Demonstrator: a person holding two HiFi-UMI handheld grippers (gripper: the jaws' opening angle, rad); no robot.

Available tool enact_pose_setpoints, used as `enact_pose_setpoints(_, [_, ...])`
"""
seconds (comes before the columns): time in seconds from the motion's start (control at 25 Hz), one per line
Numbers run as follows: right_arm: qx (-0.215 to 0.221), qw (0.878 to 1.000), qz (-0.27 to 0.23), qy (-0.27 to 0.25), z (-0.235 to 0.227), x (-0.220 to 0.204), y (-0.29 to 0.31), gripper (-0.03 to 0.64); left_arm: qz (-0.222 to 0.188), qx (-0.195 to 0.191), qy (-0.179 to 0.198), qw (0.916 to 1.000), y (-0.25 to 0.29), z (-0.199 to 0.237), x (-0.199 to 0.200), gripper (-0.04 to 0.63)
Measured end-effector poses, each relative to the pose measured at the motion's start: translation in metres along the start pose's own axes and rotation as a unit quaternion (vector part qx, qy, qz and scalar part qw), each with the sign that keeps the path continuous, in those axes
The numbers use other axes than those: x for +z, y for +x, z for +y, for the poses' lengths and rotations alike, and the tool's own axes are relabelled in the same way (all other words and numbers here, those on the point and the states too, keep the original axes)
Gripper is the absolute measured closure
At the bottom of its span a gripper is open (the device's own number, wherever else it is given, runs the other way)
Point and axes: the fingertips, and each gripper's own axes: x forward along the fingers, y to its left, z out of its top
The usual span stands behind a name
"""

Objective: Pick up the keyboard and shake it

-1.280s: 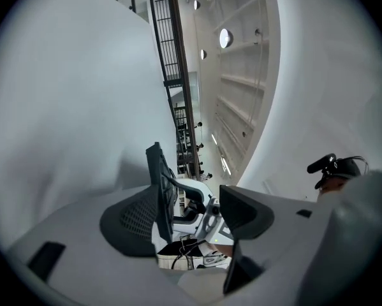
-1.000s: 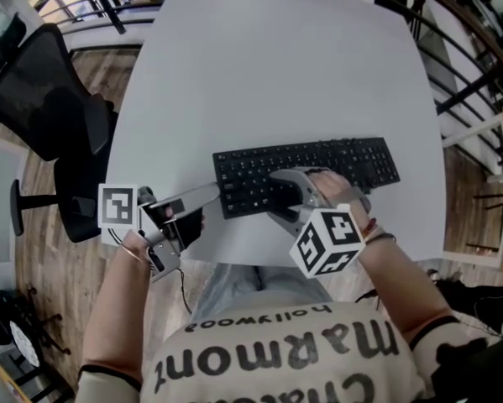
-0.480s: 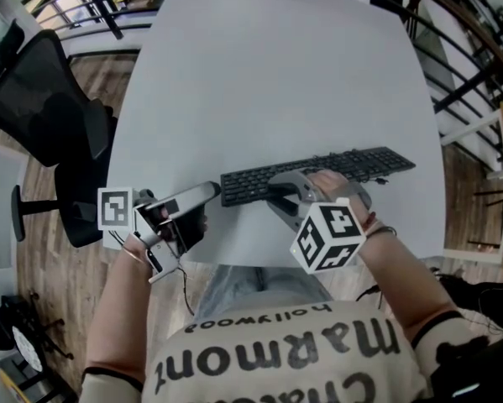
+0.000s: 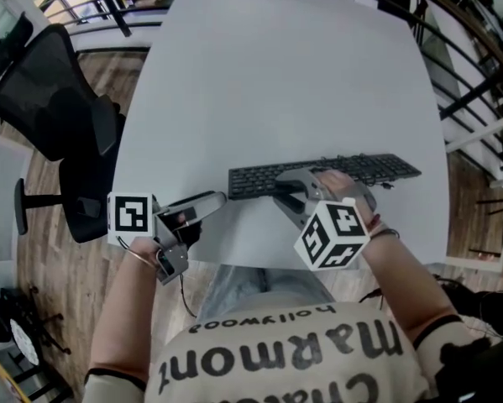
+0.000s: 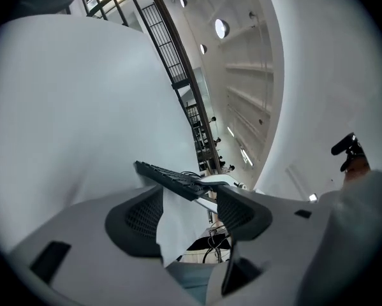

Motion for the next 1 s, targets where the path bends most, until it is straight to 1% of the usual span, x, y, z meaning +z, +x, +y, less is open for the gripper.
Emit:
enact_pose_setpoints(0.04, [0.002, 1.000, 0.002, -0.001, 0.001, 0.000, 0.002, 0.505, 0.002, 0.003, 0.007, 1.0000, 0.001, 0.000, 0.000, 0.334])
enact_pose_setpoints(0.08, [0.001, 1.000, 0.005, -0.002, 0.003, -0.001, 0.003, 0.505, 0.002, 0.015, 0.013, 0.9998, 0.000, 0.003, 0.000, 0.334])
enact_pose_setpoints(0.12, [-0.002, 1.000, 0.008, -0.001, 0.004, -0.002, 0.004, 0.505, -0.001, 0.043, 0.023, 0.9988, -0.003, 0.009, 0.000, 0.337])
enact_pose_setpoints(0.16, [-0.009, 1.000, 0.011, -0.001, 0.006, -0.002, 0.006, 0.503, -0.010, 0.083, 0.042, 0.9956, -0.008, 0.018, 0.003, 0.353])
enact_pose_setpoints(0.2, [-0.020, 1.000, 0.014, 0.000, 0.006, -0.003, 0.008, 0.503, -0.026, 0.126, 0.073, 0.9890, -0.013, 0.025, 0.009, 0.384])
enact_pose_setpoints(0.24, [-0.035, 0.999, 0.015, 0.000, 0.006, -0.004, 0.010, 0.503, -0.047, 0.170, 0.114, 0.9778, -0.018, 0.030, 0.018, 0.438])
enact_pose_setpoints(0.28, [-0.053, 0.998, 0.017, 0.001, 0.004, -0.003, 0.014, 0.502, -0.068, 0.218, 0.158, 0.9607, -0.025, 0.033, 0.029, 0.508])
enact_pose_setpoints(0.32, [-0.073, 0.997, 0.018, 0.003, 0.002, -0.003, 0.017, 0.502, -0.085, 0.266, 0.199, 0.9394, -0.032, 0.034, 0.039, 0.560])
enact_pose_setpoints(0.36, [-0.093, 0.995, 0.021, 0.005, 0.000, -0.003, 0.022, 0.502, -0.098, 0.303, 0.232, 0.9190, -0.039, 0.033, 0.047, 0.573])
enact_pose_setpoints(0.4, [-0.111, 0.994, 0.024, 0.009, 0.000, -0.004, 0.026, 0.500, -0.109, 0.325, 0.256, 0.9038, -0.043, 0.030, 0.052, 0.579])
enact_pose_setpoints(0.44, [-0.125, 0.992, 0.028, 0.013, 0.000, -0.006, 0.032, 0.494, -0.121, 0.335, 0.271, 0.8943, -0.045, 0.024, 0.054, 0.581])
enact_pose_setpoints(0.52, [-0.141, 0.989, 0.038, 0.020, 0.004, -0.015, 0.045, 0.480, -0.142, 0.337, 0.293, 0.8833, -0.046, 0.010, 0.057, 0.581])
enact_pose_setpoints(0.6, [-0.139, 0.989, 0.050, 0.022, 0.009, -0.026, 0.060, 0.459, -0.154, 0.337, 0.321, 0.8716, -0.047, -0.004, 0.057, 0.581])
enact_pose_setpoints(0.72, [-0.145, 0.987, 0.064, 0.009, 0.010, -0.035, 0.078, 0.443, -0.163, 0.333, 0.374, 0.8503, -0.056, -0.021, 0.062, 0.586])
enact_pose_setpoints(0.76, [-0.150, 0.987, 0.064, 0.008, 0.007, -0.033, 0.083, 0.443, -0.167, 0.329, 0.387, 0.8451, -0.062, -0.025, 0.065, 0.586])
enact_pose_setpoints(0.8, [-0.151, 0.986, 0.063, 0.010, 0.005, -0.029, 0.087, 0.443, -0.171, 0.321, 0.397, 0.8427, -0.069, -0.028, 0.068, 0.586])
enact_pose_setpoints(0.84, [-0.146, 0.987, 0.062, 0.017, 0.007, -0.024, 0.092, 0.443, -0.172, 0.311, 0.401, 0.8440, -0.077, -0.030, 0.068, 0.588])
enact_pose_setpoints(0.88, [-0.136, 0.988, 0.059, 0.032, 0.011, -0.019, 0.094, 0.443, -0.171, 0.300, 0.401, 0.8483, -0.084, -0.030, 0.066, 0.588])
enact_pose_setpoints(0.92, [-0.121, 0.989, 0.055, 0.059, 0.017, -0.014, 0.095, 0.443, -0.167, 0.288, 0.399, 0.8542, -0.091, -0.030, 0.062, 0.588])
enact_pose_setpoints(0.96, [-0.107, 0.989, 0.047, 0.095, 0.022, -0.008, 0.093, 0.440, -0.160, 0.278, 0.396, 0.8600, -0.098, -0.028, 0.059, 0.588])
enact_pose_setpoints(1.0, [-0.097, 0.985, 0.033, 0.142, 0.024, -0.002, 0.088, 0.440, -0.153, 0.271, 0.394, 0.8650, -0.105, -0.025, 0.055, 0.588])
